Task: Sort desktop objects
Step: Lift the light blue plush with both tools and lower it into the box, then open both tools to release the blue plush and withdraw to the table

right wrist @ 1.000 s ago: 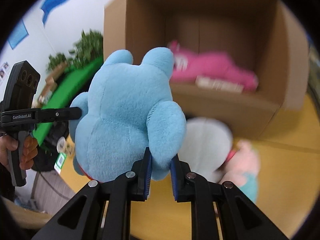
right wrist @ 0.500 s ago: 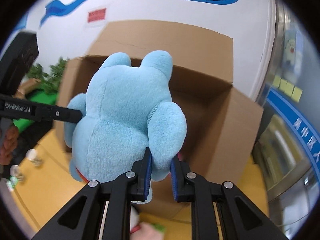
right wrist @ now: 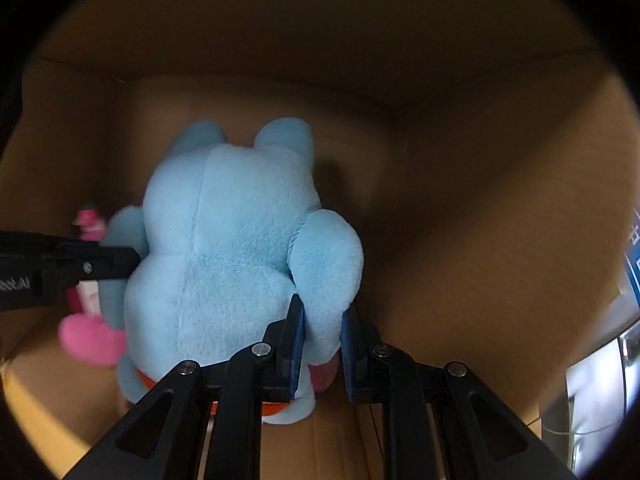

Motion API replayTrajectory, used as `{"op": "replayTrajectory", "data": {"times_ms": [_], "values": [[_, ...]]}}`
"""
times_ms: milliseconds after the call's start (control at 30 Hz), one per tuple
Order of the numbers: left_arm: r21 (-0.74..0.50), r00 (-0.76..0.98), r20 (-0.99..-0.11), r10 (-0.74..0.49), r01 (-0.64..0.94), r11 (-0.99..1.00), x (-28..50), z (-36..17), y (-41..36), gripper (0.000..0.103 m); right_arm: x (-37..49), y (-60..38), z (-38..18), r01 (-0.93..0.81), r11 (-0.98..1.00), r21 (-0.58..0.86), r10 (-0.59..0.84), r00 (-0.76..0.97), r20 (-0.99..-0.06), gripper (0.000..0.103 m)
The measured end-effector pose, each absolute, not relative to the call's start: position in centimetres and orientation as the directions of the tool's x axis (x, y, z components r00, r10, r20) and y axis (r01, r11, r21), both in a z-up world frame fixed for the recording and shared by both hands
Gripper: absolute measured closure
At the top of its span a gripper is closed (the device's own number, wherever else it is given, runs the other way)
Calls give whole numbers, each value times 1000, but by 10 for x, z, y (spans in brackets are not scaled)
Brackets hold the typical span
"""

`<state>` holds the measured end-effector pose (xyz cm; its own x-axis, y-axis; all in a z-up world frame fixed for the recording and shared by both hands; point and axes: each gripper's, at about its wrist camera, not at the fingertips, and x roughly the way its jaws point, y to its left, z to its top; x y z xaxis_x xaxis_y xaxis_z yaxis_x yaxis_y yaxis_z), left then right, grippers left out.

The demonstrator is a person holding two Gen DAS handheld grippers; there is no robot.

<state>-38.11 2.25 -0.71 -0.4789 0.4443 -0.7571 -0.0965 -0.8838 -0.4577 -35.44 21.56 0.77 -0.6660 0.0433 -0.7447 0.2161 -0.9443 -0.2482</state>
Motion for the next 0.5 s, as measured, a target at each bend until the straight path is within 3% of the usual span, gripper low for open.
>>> {"op": "replayTrajectory", "data": {"times_ms": [333,433,500], "values": [[-504,-396,-774,494,-86,-859,-459,-59,43,81,-430,211,-30,49,-913,-405,306,-575,-759,86],[-510,-384,-781,493,-64,-858,-466,-67,48,75,-433,213,-37,43,-893,-447,350,-559,-752,84],[-495,-382,-793,475,-49,-867,-468,-70,52,70,-428,212,-37,43,-882,-470,365,-570,-737,72]]}}
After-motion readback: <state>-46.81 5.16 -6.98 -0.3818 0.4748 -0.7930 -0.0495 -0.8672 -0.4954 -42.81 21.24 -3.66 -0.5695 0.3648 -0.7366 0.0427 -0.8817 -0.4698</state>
